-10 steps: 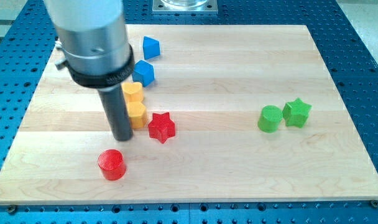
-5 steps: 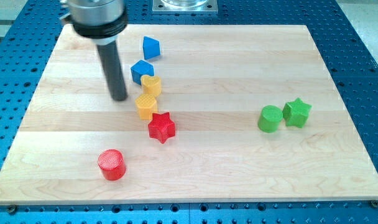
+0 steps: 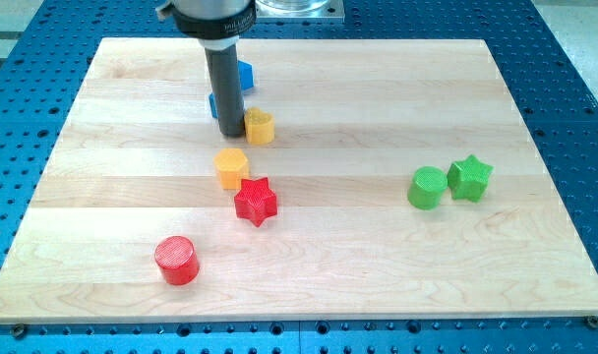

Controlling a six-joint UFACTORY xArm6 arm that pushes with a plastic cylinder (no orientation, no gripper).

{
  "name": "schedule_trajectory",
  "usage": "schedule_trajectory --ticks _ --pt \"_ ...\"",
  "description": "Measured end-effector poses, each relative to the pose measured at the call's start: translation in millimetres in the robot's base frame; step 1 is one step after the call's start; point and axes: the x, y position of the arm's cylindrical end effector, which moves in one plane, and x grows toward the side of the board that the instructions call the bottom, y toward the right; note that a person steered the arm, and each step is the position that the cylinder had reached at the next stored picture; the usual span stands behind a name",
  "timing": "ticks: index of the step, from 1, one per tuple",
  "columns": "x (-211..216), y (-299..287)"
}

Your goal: Make a vertical line using blue and yellow blocks

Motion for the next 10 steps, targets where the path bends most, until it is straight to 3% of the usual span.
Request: schedule_trajectory --ticks 2,3,5,7,9,10 --pt "-35.1 -47.8" --pt "-75.5 -45.9" --pt "-59.1 -13.9" --pt "-41.2 -36.4" --pt "-40.9 1.9" --pt "-57.1 -22.6"
